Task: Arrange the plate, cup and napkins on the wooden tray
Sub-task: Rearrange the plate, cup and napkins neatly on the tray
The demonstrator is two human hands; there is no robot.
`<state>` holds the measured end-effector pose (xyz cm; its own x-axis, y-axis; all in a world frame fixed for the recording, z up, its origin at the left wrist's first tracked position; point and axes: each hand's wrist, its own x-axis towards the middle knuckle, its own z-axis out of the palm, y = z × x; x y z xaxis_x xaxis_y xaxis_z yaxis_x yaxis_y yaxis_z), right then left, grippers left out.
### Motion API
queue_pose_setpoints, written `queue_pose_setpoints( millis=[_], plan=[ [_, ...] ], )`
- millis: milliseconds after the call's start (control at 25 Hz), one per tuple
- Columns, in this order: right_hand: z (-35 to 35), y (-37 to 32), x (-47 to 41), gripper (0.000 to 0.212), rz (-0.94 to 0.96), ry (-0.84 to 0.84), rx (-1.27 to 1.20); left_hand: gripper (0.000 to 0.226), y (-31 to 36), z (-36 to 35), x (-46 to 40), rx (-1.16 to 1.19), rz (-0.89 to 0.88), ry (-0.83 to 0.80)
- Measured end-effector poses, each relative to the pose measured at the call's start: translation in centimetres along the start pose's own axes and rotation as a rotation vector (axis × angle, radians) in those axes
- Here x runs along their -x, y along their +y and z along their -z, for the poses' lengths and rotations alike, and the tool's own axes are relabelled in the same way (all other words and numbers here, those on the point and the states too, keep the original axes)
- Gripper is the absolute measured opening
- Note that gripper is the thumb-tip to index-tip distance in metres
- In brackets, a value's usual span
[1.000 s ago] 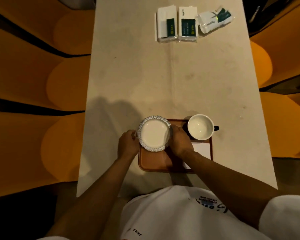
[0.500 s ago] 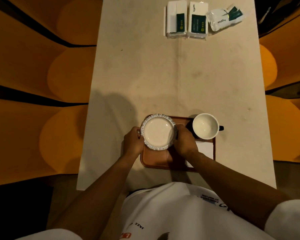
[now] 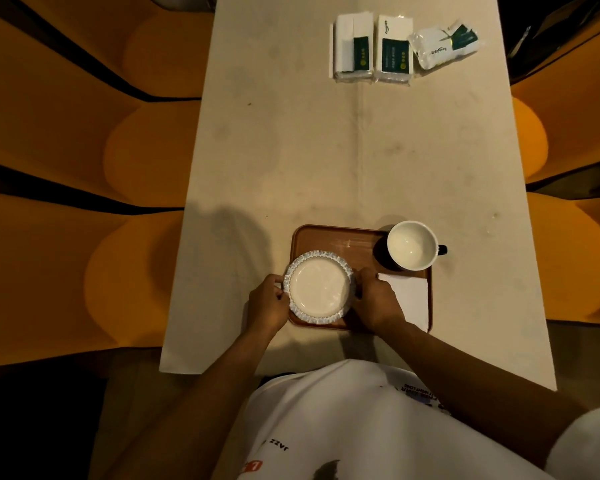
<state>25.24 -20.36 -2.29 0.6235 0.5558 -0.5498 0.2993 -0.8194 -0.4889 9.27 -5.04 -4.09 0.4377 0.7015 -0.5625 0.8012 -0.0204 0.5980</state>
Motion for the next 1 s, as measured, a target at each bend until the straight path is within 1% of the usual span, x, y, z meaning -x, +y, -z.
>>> queue_pose_setpoints(
  millis=[280,360,520,600,640,680,760,800,920,1000],
  plan=[
    [-1.7,0.9,1.4,0.027,-0.001,0.031,0.019,0.023,-1.6,-0.3,1.3,0.067,0.011,-0.045],
    [-2.0,1.1,1.6,0.031,0.005,0.041,0.024,0.023,-1.8,-0.3,1.2,0.079,0.016,-0.043],
    [-2.3,1.0,2.0,0.045,0.018,0.03,0.012,0.024,-1.8,-0.1,1.1,0.089,0.03,-0.071],
    [-2.1,0.9,2.2,0.049,0.024,0.009,-0.008,0.032,-1.7,0.2,0.8,0.023,0.015,-0.069],
    [-1.9,0.8,2.4,0.047,0.031,-0.007,-0.028,0.038,-1.6,0.3,0.7,-0.02,0.0,-0.043],
    [-1.7,0.7,2.7,0.04,0.039,-0.005,-0.047,0.042,-1.3,0.4,0.6,-0.055,-0.029,-0.007],
    [-0.8,0.6,3.0,0.02,0.06,0.084,-0.093,0.04,-0.1,0.5,0.4,-0.091,-0.122,0.056],
    [-0.2,0.6,3.2,0.016,0.059,0.159,-0.123,0.036,0.8,0.4,0.3,-0.097,-0.179,0.065],
    [2.2,1.3,3.2,0.03,0.022,0.383,-0.195,0.018,4.2,-0.8,-0.3,-0.048,-0.327,0.011],
    [4.1,2.2,2.9,0.034,-0.004,0.499,-0.216,0.012,6.5,-2.4,-0.7,0.019,-0.327,-0.087]
  ],
)
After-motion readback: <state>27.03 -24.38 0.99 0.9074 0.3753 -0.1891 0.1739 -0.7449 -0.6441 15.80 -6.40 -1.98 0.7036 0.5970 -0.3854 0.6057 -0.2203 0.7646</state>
